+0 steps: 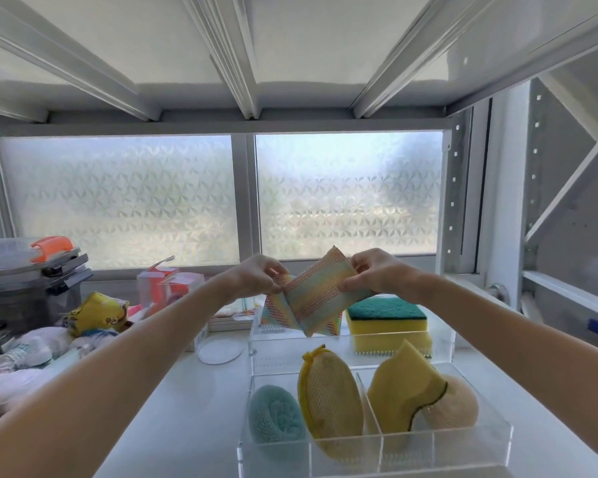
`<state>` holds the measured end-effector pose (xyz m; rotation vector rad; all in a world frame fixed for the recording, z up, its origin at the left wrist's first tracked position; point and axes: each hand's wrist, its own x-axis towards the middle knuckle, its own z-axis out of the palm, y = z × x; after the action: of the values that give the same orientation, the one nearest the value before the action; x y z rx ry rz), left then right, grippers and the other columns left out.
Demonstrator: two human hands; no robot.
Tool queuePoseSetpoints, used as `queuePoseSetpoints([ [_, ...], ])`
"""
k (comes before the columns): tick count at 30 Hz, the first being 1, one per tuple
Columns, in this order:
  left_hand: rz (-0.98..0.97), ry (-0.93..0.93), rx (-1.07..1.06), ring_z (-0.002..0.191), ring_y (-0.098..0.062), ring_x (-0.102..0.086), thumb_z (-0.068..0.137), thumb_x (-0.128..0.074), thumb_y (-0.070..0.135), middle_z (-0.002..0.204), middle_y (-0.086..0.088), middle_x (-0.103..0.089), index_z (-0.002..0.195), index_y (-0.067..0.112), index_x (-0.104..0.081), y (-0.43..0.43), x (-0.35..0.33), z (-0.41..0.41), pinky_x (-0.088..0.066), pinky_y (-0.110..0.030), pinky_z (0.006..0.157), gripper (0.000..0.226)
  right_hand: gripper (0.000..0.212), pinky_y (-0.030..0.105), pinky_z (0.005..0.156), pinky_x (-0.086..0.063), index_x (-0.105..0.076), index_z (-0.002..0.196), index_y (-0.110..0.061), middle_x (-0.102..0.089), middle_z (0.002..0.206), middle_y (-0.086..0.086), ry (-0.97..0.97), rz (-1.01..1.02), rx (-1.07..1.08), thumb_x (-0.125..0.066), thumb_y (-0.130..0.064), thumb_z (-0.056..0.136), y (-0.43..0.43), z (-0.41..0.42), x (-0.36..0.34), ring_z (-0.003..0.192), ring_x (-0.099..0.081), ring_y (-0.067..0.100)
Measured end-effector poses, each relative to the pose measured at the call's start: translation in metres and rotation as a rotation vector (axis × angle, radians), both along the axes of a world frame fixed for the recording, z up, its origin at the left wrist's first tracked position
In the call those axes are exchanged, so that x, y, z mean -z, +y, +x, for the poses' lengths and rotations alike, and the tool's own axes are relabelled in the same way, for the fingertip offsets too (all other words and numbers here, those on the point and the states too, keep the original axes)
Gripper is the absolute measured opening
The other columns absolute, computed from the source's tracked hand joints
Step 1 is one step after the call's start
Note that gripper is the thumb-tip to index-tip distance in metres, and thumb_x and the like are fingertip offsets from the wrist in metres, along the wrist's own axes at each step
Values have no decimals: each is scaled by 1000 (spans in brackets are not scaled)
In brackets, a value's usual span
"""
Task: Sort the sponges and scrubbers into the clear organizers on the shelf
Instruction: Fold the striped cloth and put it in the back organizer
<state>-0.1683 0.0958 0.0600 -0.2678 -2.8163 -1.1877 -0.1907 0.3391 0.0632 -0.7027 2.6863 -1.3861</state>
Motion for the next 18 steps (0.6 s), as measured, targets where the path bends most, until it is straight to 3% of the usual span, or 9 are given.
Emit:
queuePoseSetpoints([
  [4, 227, -108, -30, 95, -23, -61, 97, -46, 19, 104, -14, -63, 117, -6, -61, -2, -2, 3, -54, -27, 78, 35, 36, 35, 86, -58, -65, 111, 0, -71, 104, 16, -64, -75, -9, -75, -9, 78, -12, 0, 8, 96, -70, 27],
  [6, 318, -132, -33, 99, -24, -62, 94, -52, 30, 108, -15, -65, 117, -5, -61, -3, -1, 5, -54, -29, 81, 43, 33, 32, 87, -57, -69, 109, -3, -72, 98, 11, -67, -89, -20, -76, -10, 78, -19, 1, 13, 94, -70, 23],
  [8, 338, -112, -26, 98, -20, -65, 85, -67, 26, 110, -16, -67, 116, -7, -61, -4, 3, 6, -56, -25, 79, 46, 30, 29, 86, -56, -73, 103, -5, -74, 97, 8, -47, -45, -32, -79, -14, 75, -27, 4, 19, 94, -70, 21],
  [11, 323, -75, -35, 89, -16, -64, 78, -74, 13, 96, -10, -66, 112, -9, -61, -7, 7, 8, -55, -26, 81, 42, 39, 20, 73, -51, -72, 102, -8, -75, 99, 8, 84, 113, -29, -84, -23, 69, -33, 7, 23, 88, -68, 18],
  [14, 342, -65, -46, 89, -17, -63, 79, -73, 11, 94, -8, -66, 114, -9, -60, -12, -5, 12, -54, -28, 80, 43, 57, 24, 73, -44, -57, 107, -10, -60, 102, 4, 280, 151, 49, -84, -39, 66, -34, 2, 18, 90, -56, 17],
  [16, 350, -107, -45, 90, -19, -64, 80, -72, 12, 95, -9, -67, 116, -9, -59, -17, -19, 17, -55, -29, 79, 44, 58, 28, 79, -47, -52, 111, -12, -55, 107, 5, 255, 78, -10, -81, -40, 69, -32, -1, 9, 96, -55, 18],
  [18, 334, -189, -38, 90, -20, -63, 82, -70, 10, 96, -8, -67, 114, -3, -60, -18, -28, 23, -55, -30, 81, 36, 48, 38, 89, -53, -56, 112, -9, -62, 107, 10, 112, 32, -147, -78, -31, 75, -30, -4, 0, 101, -61, 25],
])
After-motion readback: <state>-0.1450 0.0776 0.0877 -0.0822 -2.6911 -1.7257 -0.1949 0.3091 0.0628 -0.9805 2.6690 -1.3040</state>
